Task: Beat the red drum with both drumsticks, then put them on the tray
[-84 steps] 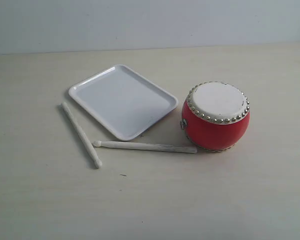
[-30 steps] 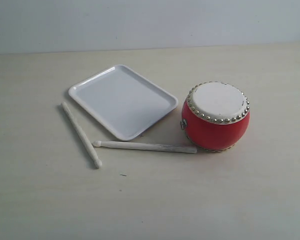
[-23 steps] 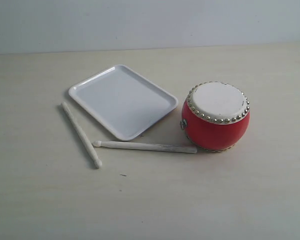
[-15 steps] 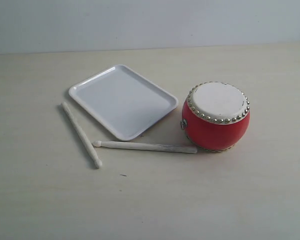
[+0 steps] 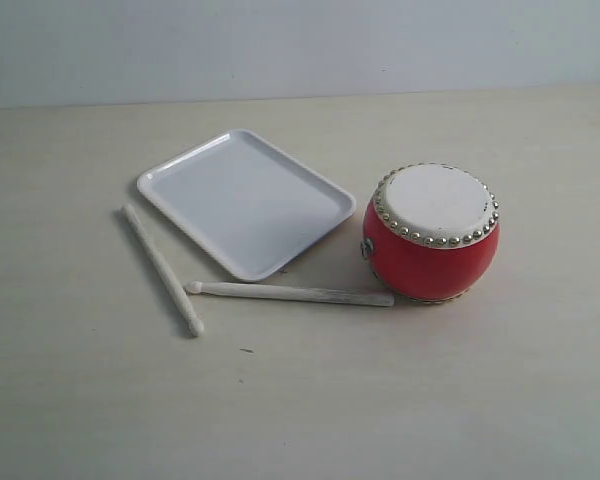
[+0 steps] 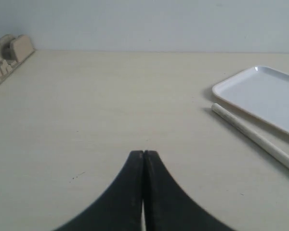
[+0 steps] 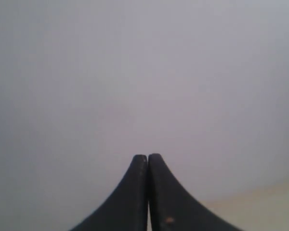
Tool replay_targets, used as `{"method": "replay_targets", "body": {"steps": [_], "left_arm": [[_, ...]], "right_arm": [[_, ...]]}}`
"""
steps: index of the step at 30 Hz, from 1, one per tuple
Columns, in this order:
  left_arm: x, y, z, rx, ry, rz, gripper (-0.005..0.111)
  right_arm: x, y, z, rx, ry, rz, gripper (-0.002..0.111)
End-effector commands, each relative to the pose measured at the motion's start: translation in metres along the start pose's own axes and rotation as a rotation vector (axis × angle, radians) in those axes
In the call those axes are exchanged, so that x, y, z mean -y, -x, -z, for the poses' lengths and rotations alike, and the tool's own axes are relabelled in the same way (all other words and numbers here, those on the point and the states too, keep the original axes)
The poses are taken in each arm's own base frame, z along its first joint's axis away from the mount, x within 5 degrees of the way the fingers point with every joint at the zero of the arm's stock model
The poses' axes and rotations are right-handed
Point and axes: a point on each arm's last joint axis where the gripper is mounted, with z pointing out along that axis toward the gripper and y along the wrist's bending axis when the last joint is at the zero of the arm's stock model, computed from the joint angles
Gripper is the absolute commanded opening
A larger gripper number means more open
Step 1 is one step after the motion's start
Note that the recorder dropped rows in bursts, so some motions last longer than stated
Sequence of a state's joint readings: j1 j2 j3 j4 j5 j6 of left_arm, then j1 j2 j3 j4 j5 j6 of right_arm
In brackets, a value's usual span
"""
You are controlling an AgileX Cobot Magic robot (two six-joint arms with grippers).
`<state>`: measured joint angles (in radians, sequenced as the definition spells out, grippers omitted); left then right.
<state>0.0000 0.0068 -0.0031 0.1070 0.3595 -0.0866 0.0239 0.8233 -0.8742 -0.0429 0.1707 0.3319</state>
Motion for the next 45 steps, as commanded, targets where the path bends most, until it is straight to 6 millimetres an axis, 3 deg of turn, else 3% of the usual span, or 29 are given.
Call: {"method": "replay_targets", "body": {"steps": [1,3,6,9,12,15,19,23,27,30,38,45], "left_arm": [[0.000,0.000,0.000,0.007,0.001,-0.005,0.000],[0.000,0.000,0.000,0.007,0.001,-0.005,0.000],[0.000,0.000,0.000,0.007,0.001,-0.005,0.000],[0.000,0.000,0.000,0.007,0.001,-0.005,0.000],[0.000,0.000,0.000,0.007,0.001,-0.005,0.000],[0.000,0.000,0.000,0.007,0.001,-0.005,0.000],[0.000,0.000,0.000,0.007,0.001,-0.005,0.000],[0.000,0.000,0.000,0.007,0.001,-0.005,0.000],[0.000,0.000,0.000,0.007,0.001,-0.005,0.000],[0.000,0.000,0.000,0.007,0.001,-0.005,0.000],[0.000,0.000,0.000,0.007,0.001,-0.005,0.000],[0.000,0.000,0.000,0.007,0.001,-0.005,0.000]], "right_arm": [[-0.014,0.000,-0.075,-0.483,-0.028,0.150,0.000],[-0.034,0.001,-0.100,-0.619,0.067,0.164,0.000],[-0.068,-0.020,-0.132,-0.839,0.180,0.244,0.000],[-0.105,-0.062,-0.158,-1.068,0.237,0.355,0.000],[-0.148,-0.106,-0.175,-1.190,0.312,0.449,0.000],[-0.191,-0.154,-0.183,-1.254,0.404,0.538,0.000],[-0.244,-0.212,-0.178,-1.301,0.540,0.674,0.000],[-0.280,-0.256,-0.172,-1.308,0.600,0.768,0.000],[-0.299,-0.285,-0.169,-1.302,0.630,0.823,0.001],[-0.307,-0.301,-0.171,-1.304,0.643,0.829,0.008],[-0.310,-0.334,-0.181,-1.323,0.634,0.818,0.032],[-0.311,-0.351,-0.187,-1.335,0.618,0.805,0.033]]}}
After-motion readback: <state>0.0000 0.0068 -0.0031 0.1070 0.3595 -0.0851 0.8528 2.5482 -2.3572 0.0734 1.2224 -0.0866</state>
